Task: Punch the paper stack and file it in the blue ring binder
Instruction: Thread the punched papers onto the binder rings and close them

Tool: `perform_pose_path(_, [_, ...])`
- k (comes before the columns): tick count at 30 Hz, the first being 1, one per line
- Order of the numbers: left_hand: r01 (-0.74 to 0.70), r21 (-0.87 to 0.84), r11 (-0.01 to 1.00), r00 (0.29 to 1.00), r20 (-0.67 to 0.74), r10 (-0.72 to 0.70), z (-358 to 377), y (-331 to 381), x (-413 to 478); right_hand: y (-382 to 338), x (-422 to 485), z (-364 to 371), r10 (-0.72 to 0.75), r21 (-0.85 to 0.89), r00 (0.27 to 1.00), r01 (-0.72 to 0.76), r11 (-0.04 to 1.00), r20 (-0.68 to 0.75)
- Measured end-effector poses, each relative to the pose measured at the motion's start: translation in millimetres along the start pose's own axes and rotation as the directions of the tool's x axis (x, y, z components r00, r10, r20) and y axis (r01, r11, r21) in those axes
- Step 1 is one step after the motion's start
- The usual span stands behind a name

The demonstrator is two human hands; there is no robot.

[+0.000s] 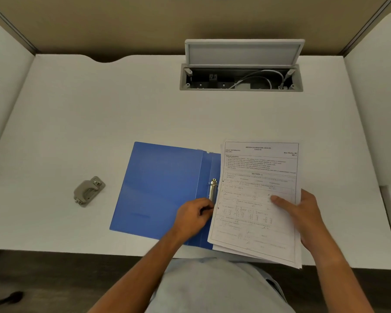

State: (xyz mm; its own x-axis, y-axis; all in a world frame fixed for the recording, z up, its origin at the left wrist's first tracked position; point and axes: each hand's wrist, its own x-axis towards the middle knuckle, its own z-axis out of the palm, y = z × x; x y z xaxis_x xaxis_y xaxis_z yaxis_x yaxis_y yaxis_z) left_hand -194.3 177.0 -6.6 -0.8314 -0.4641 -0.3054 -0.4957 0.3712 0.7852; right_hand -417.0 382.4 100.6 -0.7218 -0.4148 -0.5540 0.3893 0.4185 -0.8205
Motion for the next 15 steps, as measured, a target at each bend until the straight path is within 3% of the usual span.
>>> perform_pose_path(5, [0.085,-0.222,0.971,0.994,-0.044,-0.097,-2,1,-3,2,4,5,-0.025,-0.036,1.0,0.025,0.999,0.002])
perform_pose_path(9, [0.216,-0.525,0.823,0.952,-0.075,-0.297,-7,6,-6,2,7,12,-0.047,-0.055,0.998,0.049,0.997,0.03])
perform_pose_path(15, [0.273,-0.499,0.822,0.941,-0.039,-0.337,-7,17,-3,2,8,26,-0.065,-0.085,0.996,0.07,0.994,0.059])
